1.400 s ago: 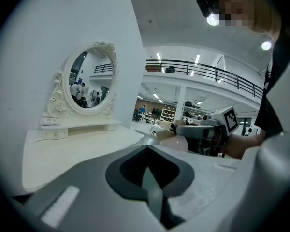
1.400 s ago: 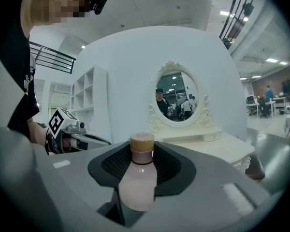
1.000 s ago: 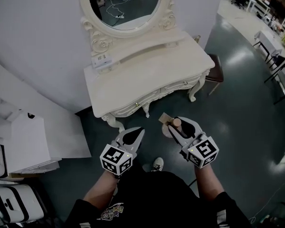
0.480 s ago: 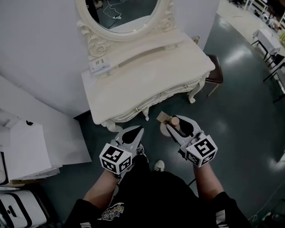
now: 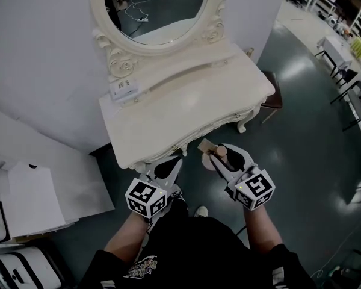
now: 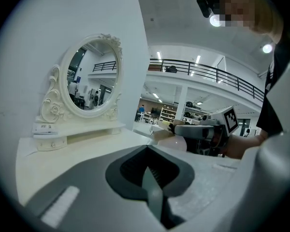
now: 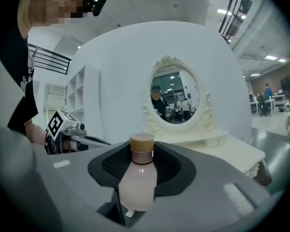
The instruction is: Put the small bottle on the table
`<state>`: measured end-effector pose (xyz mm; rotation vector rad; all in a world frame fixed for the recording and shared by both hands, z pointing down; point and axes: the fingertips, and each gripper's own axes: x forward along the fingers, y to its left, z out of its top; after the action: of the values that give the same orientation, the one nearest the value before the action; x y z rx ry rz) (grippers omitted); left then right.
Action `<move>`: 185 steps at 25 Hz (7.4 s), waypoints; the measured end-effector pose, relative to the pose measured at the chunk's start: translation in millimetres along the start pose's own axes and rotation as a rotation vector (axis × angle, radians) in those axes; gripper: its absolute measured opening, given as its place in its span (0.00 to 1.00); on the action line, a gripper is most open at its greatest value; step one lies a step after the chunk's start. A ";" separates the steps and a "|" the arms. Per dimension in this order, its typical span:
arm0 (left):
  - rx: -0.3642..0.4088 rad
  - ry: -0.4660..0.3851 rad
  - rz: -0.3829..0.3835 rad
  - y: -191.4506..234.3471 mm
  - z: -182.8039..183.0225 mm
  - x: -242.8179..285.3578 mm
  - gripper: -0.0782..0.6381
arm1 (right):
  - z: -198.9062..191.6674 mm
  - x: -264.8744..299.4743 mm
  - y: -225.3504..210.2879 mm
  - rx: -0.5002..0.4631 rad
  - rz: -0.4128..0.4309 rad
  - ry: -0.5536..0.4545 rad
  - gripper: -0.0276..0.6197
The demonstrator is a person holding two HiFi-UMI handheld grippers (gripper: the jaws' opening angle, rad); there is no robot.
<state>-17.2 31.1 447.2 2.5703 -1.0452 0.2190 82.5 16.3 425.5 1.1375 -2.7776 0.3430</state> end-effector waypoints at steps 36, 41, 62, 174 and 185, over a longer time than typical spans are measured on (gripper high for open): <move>-0.001 0.021 -0.075 150.4 35.1 22.2 0.11 | 15.3 176.0 -24.8 0.026 -0.030 0.020 0.30; -0.007 0.012 -0.079 158.7 40.0 28.0 0.11 | 20.2 187.7 -28.7 0.012 -0.027 0.027 0.30; -0.029 -0.058 0.057 200.0 85.3 102.4 0.11 | 50.8 260.8 -113.1 -0.072 0.149 0.081 0.30; 0.015 -0.021 0.010 192.6 52.9 44.4 0.11 | 24.6 235.4 -83.2 0.011 0.039 0.035 0.08; -0.006 0.002 -0.053 170.9 31.2 29.4 0.11 | 6.1 195.9 -50.3 0.036 -0.009 0.071 0.08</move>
<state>-115.3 -113.0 471.9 2.5877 -0.9738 0.2045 -21.3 -152.5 466.2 1.1223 -2.7148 0.4254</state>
